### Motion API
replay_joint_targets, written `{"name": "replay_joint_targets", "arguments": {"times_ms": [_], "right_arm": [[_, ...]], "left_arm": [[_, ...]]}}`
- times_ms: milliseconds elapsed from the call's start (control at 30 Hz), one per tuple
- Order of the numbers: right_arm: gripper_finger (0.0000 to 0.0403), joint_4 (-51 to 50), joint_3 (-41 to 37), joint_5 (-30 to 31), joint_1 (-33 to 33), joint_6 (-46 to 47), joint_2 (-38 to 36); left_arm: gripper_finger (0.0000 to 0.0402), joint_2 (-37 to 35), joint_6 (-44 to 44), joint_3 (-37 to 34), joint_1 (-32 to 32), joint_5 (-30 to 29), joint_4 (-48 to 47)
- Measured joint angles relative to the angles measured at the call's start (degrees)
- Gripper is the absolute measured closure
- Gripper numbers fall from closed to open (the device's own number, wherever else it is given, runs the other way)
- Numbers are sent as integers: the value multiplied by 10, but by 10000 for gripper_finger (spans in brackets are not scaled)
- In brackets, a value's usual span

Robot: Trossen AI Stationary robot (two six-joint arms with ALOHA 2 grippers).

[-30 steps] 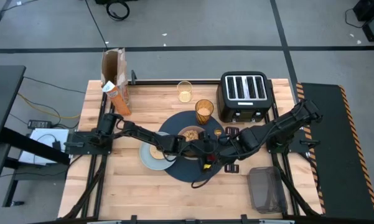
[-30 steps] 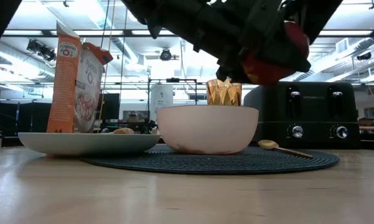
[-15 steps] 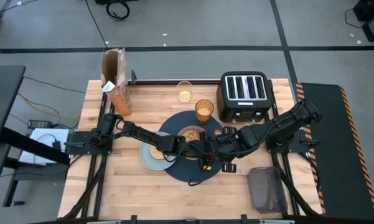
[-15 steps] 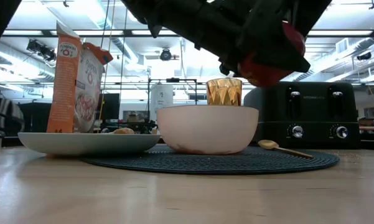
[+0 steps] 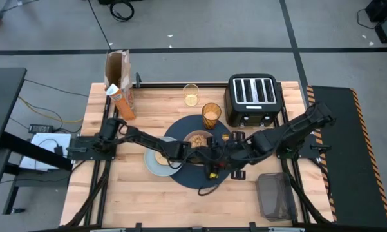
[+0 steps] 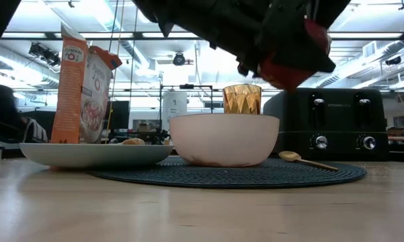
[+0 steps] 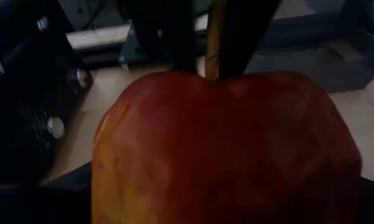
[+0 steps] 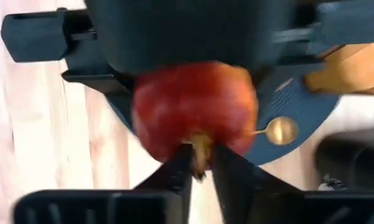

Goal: Arrange a breakfast setting
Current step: Put the apple from the black bin on the top left of the orange bowl

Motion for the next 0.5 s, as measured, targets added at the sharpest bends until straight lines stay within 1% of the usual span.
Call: {"name": "replay_joint_targets", "arguments": {"times_ms": [133, 200, 300, 400, 500], "right_arm": [[297, 15, 0, 49, 25, 11, -36], [272, 25, 0, 84, 39, 15, -60], [242, 50, 1, 152, 60, 26, -95], [223, 68, 1, 197, 84, 30, -123], [217, 86, 1, 233, 102, 30, -137]], "left_arm": [[76, -13, 23, 0, -17, -15, 6], [76, -20, 23, -1, -23, -20, 8], [76, -43, 23, -31, -29, -20, 34], [76, -96, 10, -104, -31, -19, 98], [76, -165, -1, -213, -31, -28, 198]]}}
